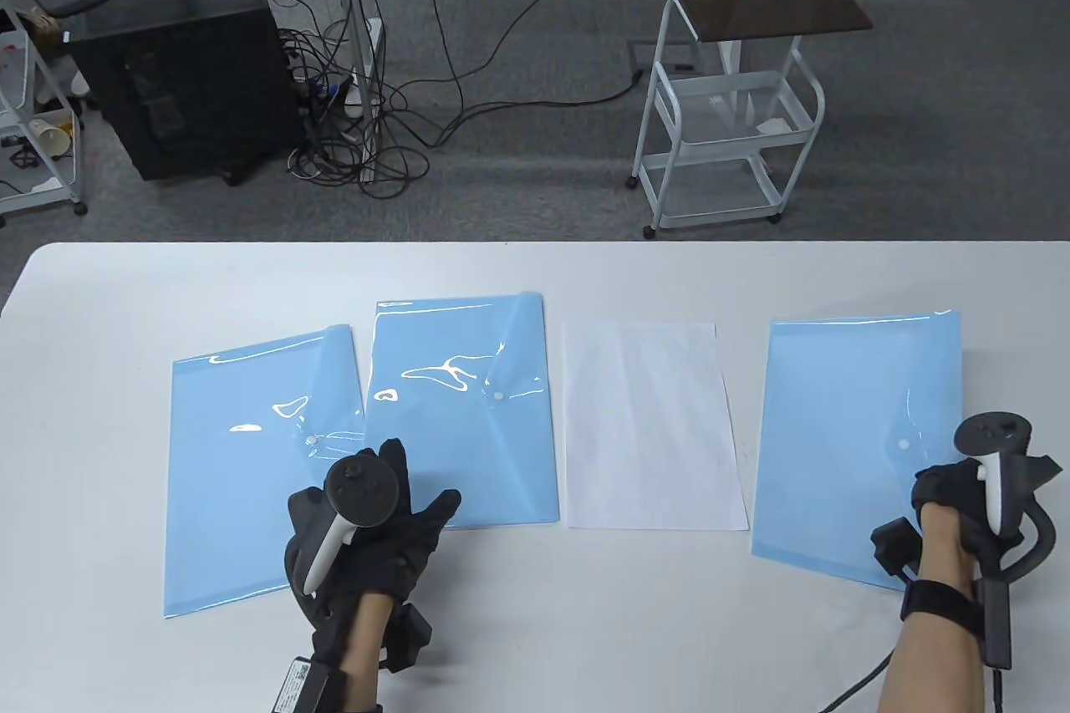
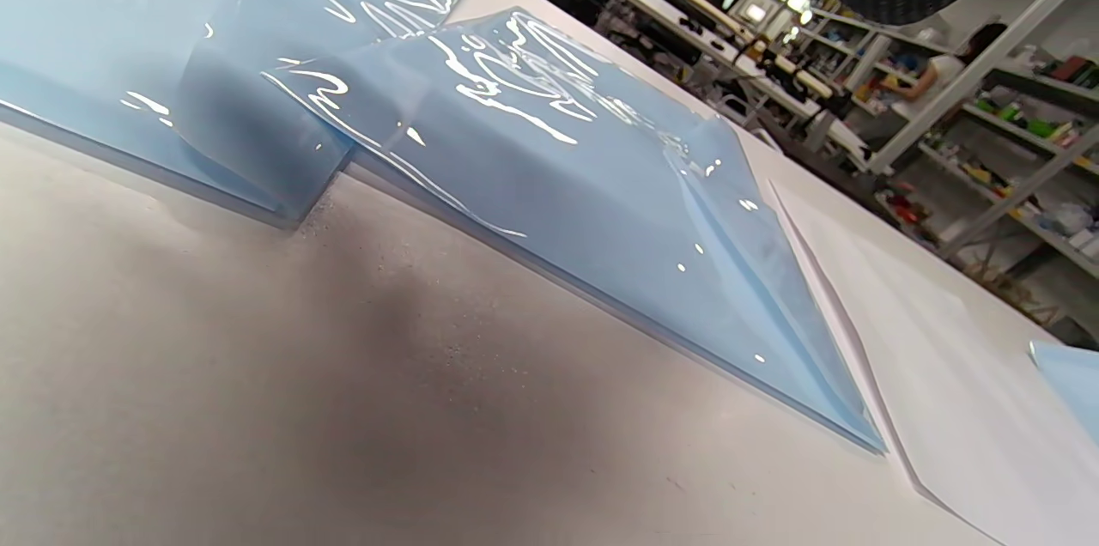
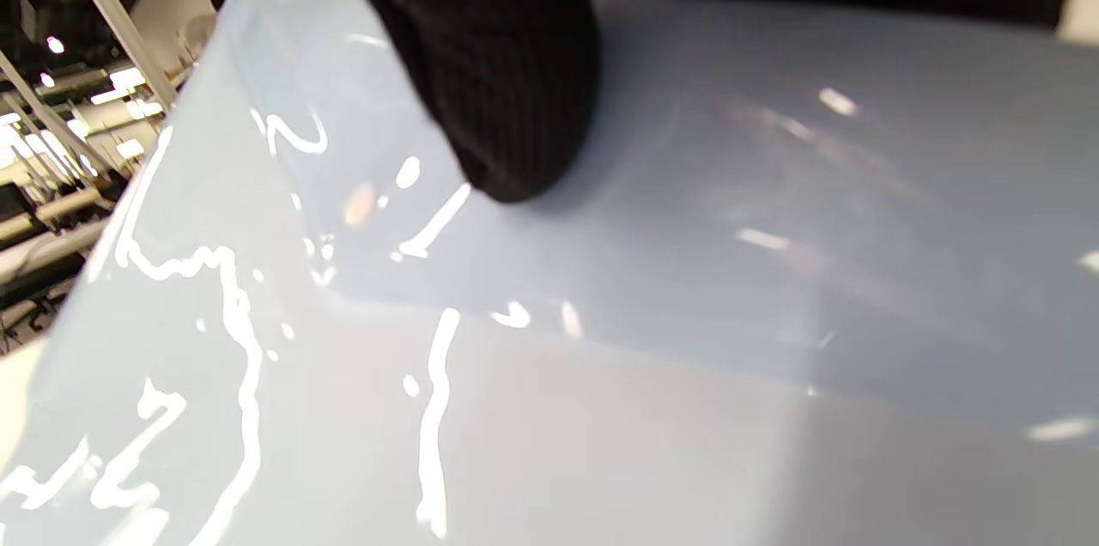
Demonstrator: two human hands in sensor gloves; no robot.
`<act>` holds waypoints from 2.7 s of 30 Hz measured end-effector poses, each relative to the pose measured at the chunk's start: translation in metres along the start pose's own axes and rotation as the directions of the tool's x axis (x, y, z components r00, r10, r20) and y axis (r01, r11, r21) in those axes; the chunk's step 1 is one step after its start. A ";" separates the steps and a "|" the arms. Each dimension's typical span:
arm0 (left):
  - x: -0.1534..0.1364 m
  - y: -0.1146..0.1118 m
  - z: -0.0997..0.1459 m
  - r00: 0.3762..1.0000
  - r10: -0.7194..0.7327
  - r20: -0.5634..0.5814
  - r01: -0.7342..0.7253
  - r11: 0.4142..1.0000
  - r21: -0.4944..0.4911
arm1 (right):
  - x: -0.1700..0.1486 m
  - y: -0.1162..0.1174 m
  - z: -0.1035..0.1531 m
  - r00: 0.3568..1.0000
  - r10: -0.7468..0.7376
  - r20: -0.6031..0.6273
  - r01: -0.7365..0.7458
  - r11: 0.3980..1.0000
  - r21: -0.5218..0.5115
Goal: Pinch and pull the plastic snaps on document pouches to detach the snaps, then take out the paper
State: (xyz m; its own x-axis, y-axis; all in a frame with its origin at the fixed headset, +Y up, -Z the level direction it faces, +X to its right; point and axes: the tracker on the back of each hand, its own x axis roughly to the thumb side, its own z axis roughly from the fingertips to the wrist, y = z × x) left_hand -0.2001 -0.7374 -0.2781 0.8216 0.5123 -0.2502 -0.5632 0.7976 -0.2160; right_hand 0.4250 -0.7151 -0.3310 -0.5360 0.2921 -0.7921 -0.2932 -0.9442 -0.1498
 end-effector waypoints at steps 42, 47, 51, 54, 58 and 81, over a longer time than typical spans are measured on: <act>-0.006 0.008 0.031 0.993 0.110 0.050 -0.111 0.993 0.036 | 0.074 -0.041 0.257 0.432 -0.435 0.790 0.540 0.826 0.160; -0.012 0.007 0.027 0.990 0.133 0.035 -0.134 0.991 0.007 | 0.080 0.008 0.245 0.416 -0.535 0.735 0.487 0.814 0.317; -0.015 0.006 0.024 0.990 0.138 0.026 -0.139 0.990 0.030 | 0.080 0.031 0.237 0.418 -0.596 0.686 0.466 0.789 0.401; -0.017 0.006 0.025 0.984 0.173 0.047 -0.177 0.981 0.082 | 0.077 0.035 0.233 0.401 -0.609 0.684 0.475 0.777 0.413; -0.014 -0.001 0.025 0.946 0.301 0.122 -0.307 0.951 0.034 | 0.073 0.039 0.230 0.379 -0.668 0.641 0.502 0.730 0.464; 0.019 -0.028 0.019 0.681 0.721 0.125 -0.665 0.681 -0.306 | 0.064 0.062 0.223 0.314 -0.853 0.417 0.522 0.522 0.675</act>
State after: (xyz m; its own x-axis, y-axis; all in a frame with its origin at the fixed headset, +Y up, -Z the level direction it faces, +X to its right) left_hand -0.1667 -0.7440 -0.2586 0.1646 0.9642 -0.2078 -0.9572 0.1053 -0.2695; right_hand 0.1957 -0.7213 -0.2591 -0.2485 0.9604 0.1260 -0.9669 -0.2381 -0.0922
